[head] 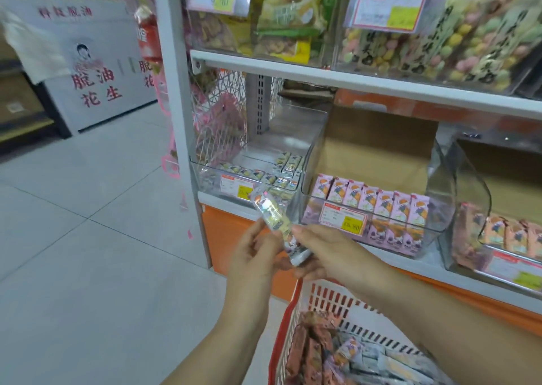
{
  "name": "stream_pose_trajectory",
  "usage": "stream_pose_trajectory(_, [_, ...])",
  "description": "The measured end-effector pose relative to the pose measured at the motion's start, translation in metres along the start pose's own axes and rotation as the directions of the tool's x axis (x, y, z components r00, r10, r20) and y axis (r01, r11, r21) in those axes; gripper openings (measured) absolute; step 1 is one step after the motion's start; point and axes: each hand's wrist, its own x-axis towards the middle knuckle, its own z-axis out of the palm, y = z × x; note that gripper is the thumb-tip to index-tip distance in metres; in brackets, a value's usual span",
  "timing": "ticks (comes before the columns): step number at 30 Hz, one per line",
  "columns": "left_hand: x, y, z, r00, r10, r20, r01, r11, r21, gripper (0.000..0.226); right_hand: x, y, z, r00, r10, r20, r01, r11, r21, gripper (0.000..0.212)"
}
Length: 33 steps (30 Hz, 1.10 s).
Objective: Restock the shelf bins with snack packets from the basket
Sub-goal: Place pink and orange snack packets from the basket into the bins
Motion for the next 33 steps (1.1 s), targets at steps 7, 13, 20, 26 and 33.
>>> stream_pose_trajectory(7, [0.084,0.050,0.007,0.951,0.302,-0.072,-0.266,0.911,0.315,0.019,0.057,-0.041,-0.046,0.868,-0.494,-0.047,0.304,0.603,-0.738,0.030])
stream_pose_trajectory(13, [0.191,0.067,0.017,0.909,0.416,-0.013,-0.300,0.677,0.672,0.038,0.109,-0.018,-0.085,0.894,-0.439,0.083,0.249,0.335,-0.909,0.054])
stream_pose_trajectory(20, [0.281,0.037,0.040,0.984,0.173,0.044,-0.118,0.446,0.887,0.035,0.120,0.004,-0.084,0.829,-0.554,0.076,0.372,0.445,-0.815,0.055])
stream_pose_trajectory(26, [0.314,0.016,0.045,0.998,-0.028,0.063,-0.058,0.131,0.990,0.035,0.122,0.009,-0.087,0.833,-0.547,0.089,0.407,0.494,-0.768,0.054])
stream_pose_trajectory(33, [0.319,0.003,0.045,0.954,-0.248,0.170,-0.248,-0.330,0.911,0.043,0.118,0.007,-0.085,0.840,-0.535,0.095,0.413,0.515,-0.751,0.056])
